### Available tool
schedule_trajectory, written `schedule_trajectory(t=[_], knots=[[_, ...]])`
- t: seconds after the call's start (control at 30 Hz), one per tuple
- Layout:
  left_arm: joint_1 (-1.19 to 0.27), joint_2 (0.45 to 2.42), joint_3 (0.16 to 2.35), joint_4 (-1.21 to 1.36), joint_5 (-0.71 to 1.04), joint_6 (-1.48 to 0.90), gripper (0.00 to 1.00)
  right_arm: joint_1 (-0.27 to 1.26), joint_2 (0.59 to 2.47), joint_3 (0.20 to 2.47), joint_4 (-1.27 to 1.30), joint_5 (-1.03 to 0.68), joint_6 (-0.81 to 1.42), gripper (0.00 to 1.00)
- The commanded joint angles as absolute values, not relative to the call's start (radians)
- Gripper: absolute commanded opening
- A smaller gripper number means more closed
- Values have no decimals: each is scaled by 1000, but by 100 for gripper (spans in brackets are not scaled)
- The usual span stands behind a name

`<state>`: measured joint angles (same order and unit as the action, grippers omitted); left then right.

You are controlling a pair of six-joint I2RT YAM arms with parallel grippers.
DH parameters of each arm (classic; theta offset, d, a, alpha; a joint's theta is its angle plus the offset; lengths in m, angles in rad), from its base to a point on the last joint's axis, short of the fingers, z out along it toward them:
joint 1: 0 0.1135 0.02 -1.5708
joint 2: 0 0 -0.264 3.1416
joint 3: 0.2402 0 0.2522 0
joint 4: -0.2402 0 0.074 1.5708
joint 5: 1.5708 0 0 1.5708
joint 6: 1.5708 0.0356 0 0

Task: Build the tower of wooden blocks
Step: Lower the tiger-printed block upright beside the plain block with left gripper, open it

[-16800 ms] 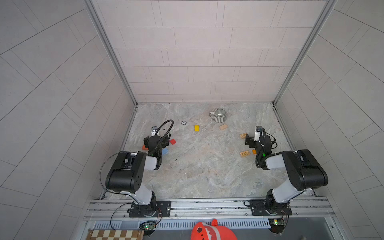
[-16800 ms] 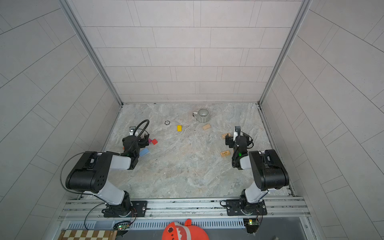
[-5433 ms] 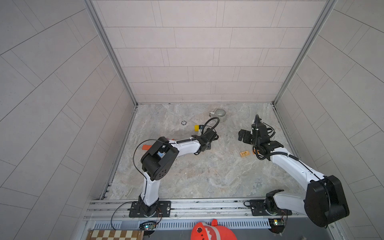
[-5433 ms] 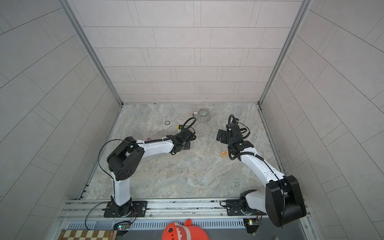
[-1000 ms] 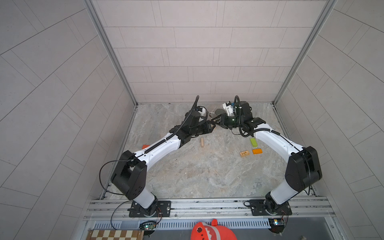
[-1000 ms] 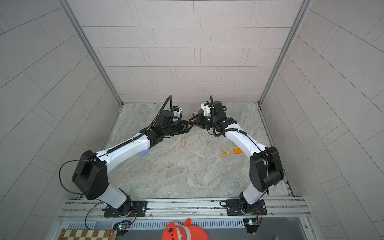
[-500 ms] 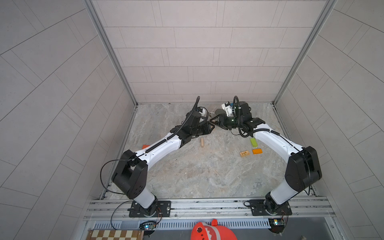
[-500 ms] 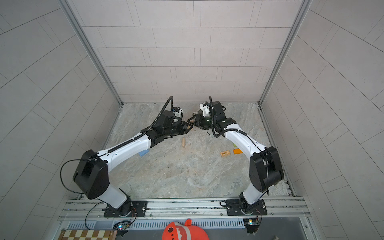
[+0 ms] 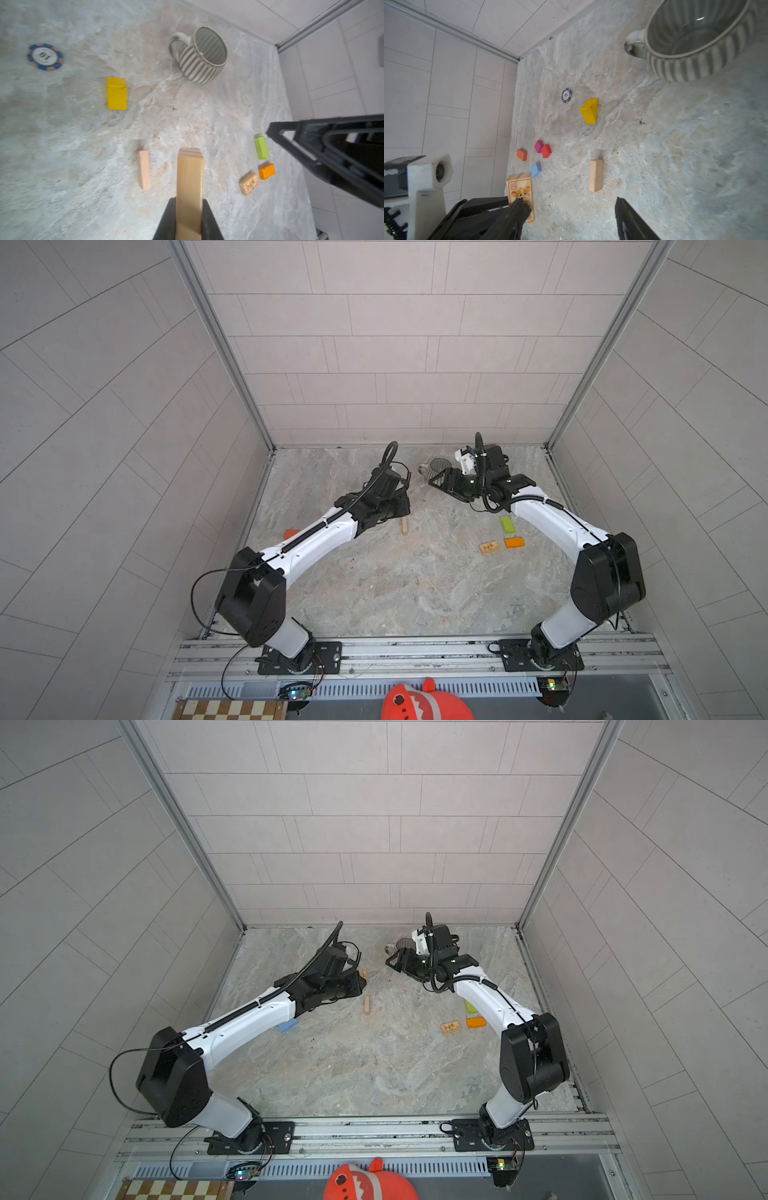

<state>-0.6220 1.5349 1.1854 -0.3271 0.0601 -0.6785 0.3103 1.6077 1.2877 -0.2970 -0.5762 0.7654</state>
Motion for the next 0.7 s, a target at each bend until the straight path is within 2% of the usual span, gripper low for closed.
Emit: schedule_trajectory(t=[0.0, 0.2, 0.67], knots=[[-617, 1531, 1156, -455, -71, -650, 2, 307, 1560, 1266, -354, -530, 738, 69], [-619, 1623, 1151, -465, -102, -645, 0, 305, 1535, 1253, -414, -464, 702, 69], [-653, 1767, 1159, -397, -171, -641, 0, 284, 1505, 1192, -439, -468, 654, 68]])
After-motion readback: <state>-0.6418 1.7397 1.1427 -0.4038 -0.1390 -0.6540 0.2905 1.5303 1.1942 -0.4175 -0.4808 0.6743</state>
